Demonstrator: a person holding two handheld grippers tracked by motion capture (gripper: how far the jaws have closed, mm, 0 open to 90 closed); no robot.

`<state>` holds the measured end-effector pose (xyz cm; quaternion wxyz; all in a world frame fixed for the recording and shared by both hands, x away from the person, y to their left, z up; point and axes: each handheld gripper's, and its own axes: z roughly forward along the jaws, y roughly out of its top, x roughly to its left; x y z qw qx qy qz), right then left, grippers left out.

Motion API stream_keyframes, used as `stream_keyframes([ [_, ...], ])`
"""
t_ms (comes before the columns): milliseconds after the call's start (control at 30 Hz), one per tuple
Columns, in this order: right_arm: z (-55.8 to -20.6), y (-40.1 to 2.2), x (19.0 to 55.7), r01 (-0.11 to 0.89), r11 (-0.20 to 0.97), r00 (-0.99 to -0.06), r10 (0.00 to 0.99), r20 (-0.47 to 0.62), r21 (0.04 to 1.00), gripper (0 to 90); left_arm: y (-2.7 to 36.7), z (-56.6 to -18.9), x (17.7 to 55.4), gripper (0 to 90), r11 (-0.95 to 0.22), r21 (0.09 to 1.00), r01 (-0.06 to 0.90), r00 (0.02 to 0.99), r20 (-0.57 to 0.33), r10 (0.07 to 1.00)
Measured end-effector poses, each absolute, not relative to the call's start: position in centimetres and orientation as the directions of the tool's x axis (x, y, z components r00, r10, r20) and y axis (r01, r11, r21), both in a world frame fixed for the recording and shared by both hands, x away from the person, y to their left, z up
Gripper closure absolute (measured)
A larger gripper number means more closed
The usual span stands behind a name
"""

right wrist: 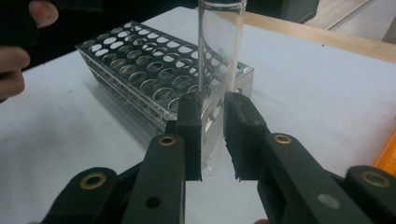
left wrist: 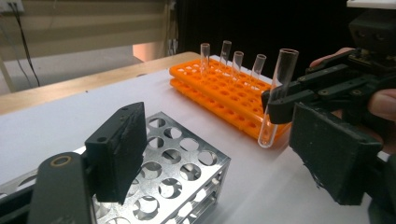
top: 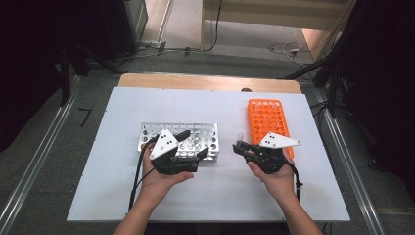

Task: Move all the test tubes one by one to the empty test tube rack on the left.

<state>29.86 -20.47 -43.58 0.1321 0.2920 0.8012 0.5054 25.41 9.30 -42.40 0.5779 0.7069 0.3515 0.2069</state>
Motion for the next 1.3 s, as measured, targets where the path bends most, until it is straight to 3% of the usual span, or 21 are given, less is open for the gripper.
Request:
stream_keyframes([
  [233, -44.0, -19.1, 29.1, 0.321, 0.358, -0.826, 0.558, 0.074, 0.877, 74.5, 8.7, -43.1, 25.7, 26.1, -0.129, 0.939, 0.319, 0.694, -0.139, 0.707],
  [367, -44.0, -18.7, 28.8, 0.313, 0.374, -0.836, 0.545, 0.066, 0.873, 74.5, 8.6, -42.9, 25.6, 30.6, -0.136, 0.936, 0.324, 0.709, -0.145, 0.691],
  [400, -44.0, -18.4, 28.6, 0.311, 0.38, -0.842, 0.535, 0.067, 0.871, 74.5, 8.6, -42.9, 25.5, 35.8, -0.141, 0.937, 0.319, 0.717, -0.142, 0.683],
  [933, -44.8, -16.2, 27.3, 0.262, 0.465, -0.879, 0.477, 0.01, 0.846, 74.5, 6.8, -42.9, 24.8, 52.1, -0.175, 0.934, 0.311, 0.773, -0.141, 0.618],
  [1300, -44.8, -15.0, 26.3, 0.208, 0.502, -0.902, 0.431, -0.035, 0.84, 74.5, 6.3, -42.9, 24.7, 68.0, -0.19, 0.93, 0.315, 0.791, -0.147, 0.594],
])
